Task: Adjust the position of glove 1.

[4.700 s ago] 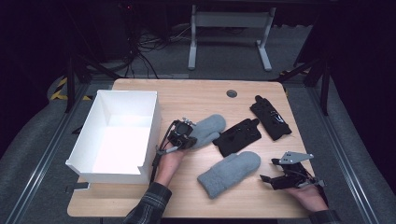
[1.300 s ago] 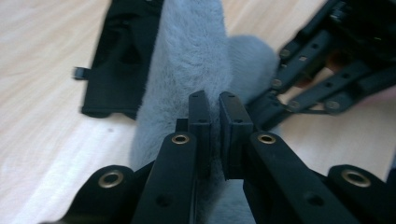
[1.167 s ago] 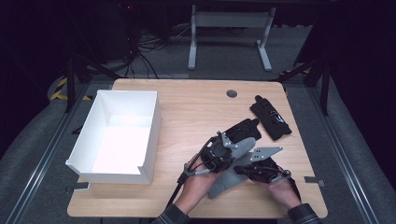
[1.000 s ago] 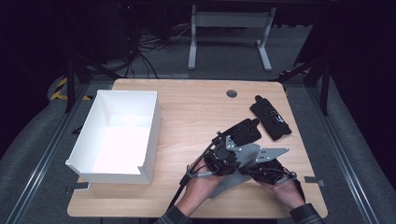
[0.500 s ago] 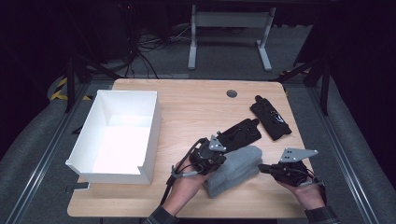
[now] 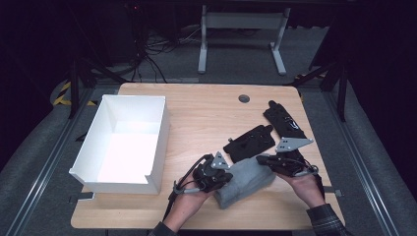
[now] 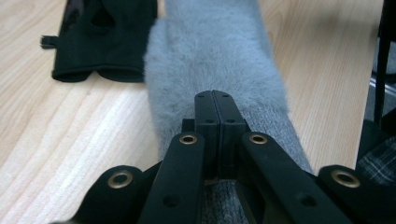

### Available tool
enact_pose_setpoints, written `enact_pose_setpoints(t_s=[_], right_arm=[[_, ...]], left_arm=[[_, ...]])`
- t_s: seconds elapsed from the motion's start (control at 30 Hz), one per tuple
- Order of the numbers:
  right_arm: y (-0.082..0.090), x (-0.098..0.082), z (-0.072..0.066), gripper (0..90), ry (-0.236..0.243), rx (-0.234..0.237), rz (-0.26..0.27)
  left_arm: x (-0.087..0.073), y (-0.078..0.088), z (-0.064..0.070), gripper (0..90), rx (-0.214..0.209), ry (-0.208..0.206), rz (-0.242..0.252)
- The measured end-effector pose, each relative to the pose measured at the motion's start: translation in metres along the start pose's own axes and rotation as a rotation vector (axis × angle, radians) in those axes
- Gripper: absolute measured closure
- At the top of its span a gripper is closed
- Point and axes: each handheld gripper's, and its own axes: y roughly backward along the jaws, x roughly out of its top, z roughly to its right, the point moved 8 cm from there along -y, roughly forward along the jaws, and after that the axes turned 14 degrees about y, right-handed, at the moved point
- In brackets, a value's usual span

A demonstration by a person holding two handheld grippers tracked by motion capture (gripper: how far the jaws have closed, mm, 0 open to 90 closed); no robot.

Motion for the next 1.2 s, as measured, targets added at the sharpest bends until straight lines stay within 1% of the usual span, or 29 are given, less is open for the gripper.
enact_pose_setpoints(t_s=[0.07,0.1,0.13,0.17,0.2,0.23,0.27,0.3,0.33,0.4,0.43,0.5,0.53,0.57,0.6,0.63,0.67,0.7,0.77,0.8,0.87,0.9,0.93,0.97,1.0,1.03,1.13,1.2], right_arm=[[0.000,-0.007,-0.002,90.0,-0.010,0.006,-0.020],[0.000,-0.007,-0.002,90.0,-0.010,0.006,-0.020],[0.003,-0.012,-0.005,90.0,-0.012,0.002,-0.035],[0.003,-0.012,-0.005,90.0,-0.012,0.002,-0.035],[0.004,-0.016,-0.008,90.0,-0.010,0.007,-0.048],[0.004,-0.020,-0.010,90.0,-0.008,0.006,-0.061],[0.004,-0.029,-0.015,90.0,-0.001,0.004,-0.090],[0.003,-0.034,-0.016,90.0,0.001,0.006,-0.104],[0.003,-0.034,-0.016,90.0,0.001,0.006,-0.104],[0.000,-0.044,-0.020,90.0,0.005,0.003,-0.130],[-0.002,-0.048,-0.022,90.0,0.006,0.001,-0.135],[-0.003,-0.049,-0.022,90.0,0.005,-0.003,-0.127],[-0.002,-0.047,-0.022,90.0,0.001,-0.004,-0.120],[-0.001,-0.047,-0.021,90.0,0.000,-0.006,-0.116],[0.000,-0.046,-0.021,90.0,-0.006,-0.002,-0.110],[0.001,-0.046,-0.022,90.0,-0.007,-0.003,-0.112],[0.000,-0.046,-0.022,90.0,-0.004,-0.003,-0.115],[0.000,-0.048,-0.023,90.0,-0.002,0.000,-0.122],[-0.001,-0.048,-0.022,90.0,-0.003,0.003,-0.117],[-0.001,-0.049,-0.022,90.0,-0.004,0.002,-0.117],[-0.002,-0.050,-0.022,90.0,-0.008,0.006,-0.118],[-0.002,-0.050,-0.022,90.0,-0.007,0.005,-0.118],[-0.003,-0.049,-0.022,90.0,-0.006,0.005,-0.117],[-0.003,-0.049,-0.022,90.0,-0.005,0.001,-0.118],[-0.003,-0.049,-0.021,90.0,-0.006,0.000,-0.120],[-0.004,-0.049,-0.021,90.0,-0.004,-0.001,-0.120],[-0.005,-0.047,-0.019,90.0,-0.006,0.002,-0.116],[-0.008,-0.045,-0.018,90.0,-0.002,-0.002,-0.114]], left_arm=[[-0.003,-0.003,0.002,90.0,-0.014,-0.013,-0.015],[-0.003,-0.003,0.002,90.0,-0.014,-0.013,-0.015],[-0.004,-0.004,0.003,90.0,-0.017,-0.015,-0.023],[-0.005,-0.006,0.005,90.0,-0.029,-0.026,-0.031],[-0.006,-0.007,0.006,90.0,-0.027,-0.038,-0.034],[-0.007,-0.008,0.007,90.0,-0.019,-0.040,-0.043],[-0.008,-0.009,0.007,90.0,-0.016,-0.052,-0.052],[-0.009,-0.010,0.007,90.0,-0.010,-0.058,-0.058],[-0.010,-0.012,0.007,90.0,0.002,-0.057,-0.063],[-0.012,-0.016,0.008,90.0,-0.006,-0.063,-0.070],[-0.011,-0.017,0.008,90.0,0.000,-0.071,-0.068],[-0.010,-0.016,0.008,90.0,-0.008,-0.059,-0.072],[-0.010,-0.015,0.008,90.0,-0.011,-0.059,-0.065],[-0.008,-0.013,0.007,90.0,-0.032,-0.047,-0.049],[-0.006,-0.010,0.007,90.0,-0.057,-0.025,-0.034],[-0.003,-0.007,0.005,90.0,-0.066,-0.025,-0.022],[0.001,-0.002,0.000,90.0,-0.054,-0.011,0.011],[0.003,0.001,-0.005,90.0,-0.036,-0.001,0.025],[0.005,0.006,-0.020,90.0,0.004,0.013,0.024],[0.004,0.004,-0.032,90.0,0.047,0.027,0.014],[-0.001,-0.004,-0.043,90.0,0.031,0.060,-0.040],[-0.005,-0.010,-0.048,90.0,0.038,0.066,-0.064],[-0.009,-0.015,-0.049,90.0,0.020,0.073,-0.093],[-0.011,-0.019,-0.046,90.0,-0.026,0.083,-0.106],[-0.013,-0.021,-0.044,90.0,-0.034,0.083,-0.110],[-0.015,-0.023,-0.042,90.0,-0.018,0.064,-0.125],[-0.017,-0.021,-0.037,90.0,-0.025,0.053,-0.127],[-0.019,-0.019,-0.033,90.0,-0.054,0.067,-0.118]])
